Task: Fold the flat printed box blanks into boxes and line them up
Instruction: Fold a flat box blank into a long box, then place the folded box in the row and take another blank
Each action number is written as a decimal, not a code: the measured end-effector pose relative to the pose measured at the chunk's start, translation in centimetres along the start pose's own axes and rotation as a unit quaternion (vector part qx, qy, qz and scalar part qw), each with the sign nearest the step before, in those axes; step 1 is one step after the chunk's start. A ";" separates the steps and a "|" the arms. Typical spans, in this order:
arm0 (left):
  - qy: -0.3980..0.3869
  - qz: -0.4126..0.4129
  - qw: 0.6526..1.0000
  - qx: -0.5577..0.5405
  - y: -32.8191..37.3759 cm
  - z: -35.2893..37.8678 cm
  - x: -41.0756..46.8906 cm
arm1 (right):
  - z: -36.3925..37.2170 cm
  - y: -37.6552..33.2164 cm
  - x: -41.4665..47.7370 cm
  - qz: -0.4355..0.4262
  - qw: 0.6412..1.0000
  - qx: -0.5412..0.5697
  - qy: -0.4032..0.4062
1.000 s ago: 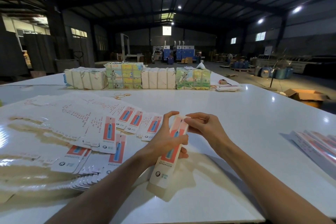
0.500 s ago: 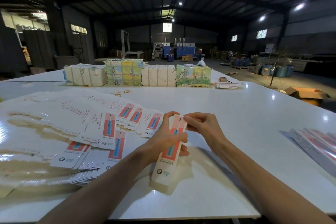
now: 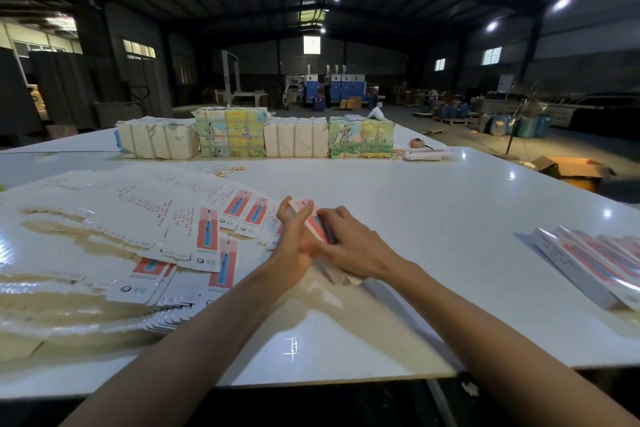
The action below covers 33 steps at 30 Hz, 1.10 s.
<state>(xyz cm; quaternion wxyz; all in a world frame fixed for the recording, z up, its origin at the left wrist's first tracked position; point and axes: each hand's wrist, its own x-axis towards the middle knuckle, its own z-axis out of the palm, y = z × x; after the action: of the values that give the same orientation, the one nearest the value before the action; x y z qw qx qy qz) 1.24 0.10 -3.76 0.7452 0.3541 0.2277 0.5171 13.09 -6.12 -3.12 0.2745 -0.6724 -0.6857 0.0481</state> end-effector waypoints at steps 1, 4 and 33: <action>-0.010 -0.013 1.000 0.005 0.2 0.1 -0.2 | 0.1 -0.3 -0.1 -0.011 0.999 -0.044 -0.005; -0.072 -0.055 0.994 0.066 0.9 0.0 -0.4 | 0.1 -0.3 -0.7 0.010 0.999 -0.044 0.001; 0.206 -0.010 0.343 0.916 10.9 -8.7 2.7 | -12.9 14.7 -14.4 0.318 0.782 -0.530 0.081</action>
<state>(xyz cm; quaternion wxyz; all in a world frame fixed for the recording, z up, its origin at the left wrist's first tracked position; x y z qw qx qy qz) -10.59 7.47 -1.03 -0.1112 0.6954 0.7091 0.0344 31.19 -22.38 -3.14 -0.1019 -0.8931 -0.3258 -0.2931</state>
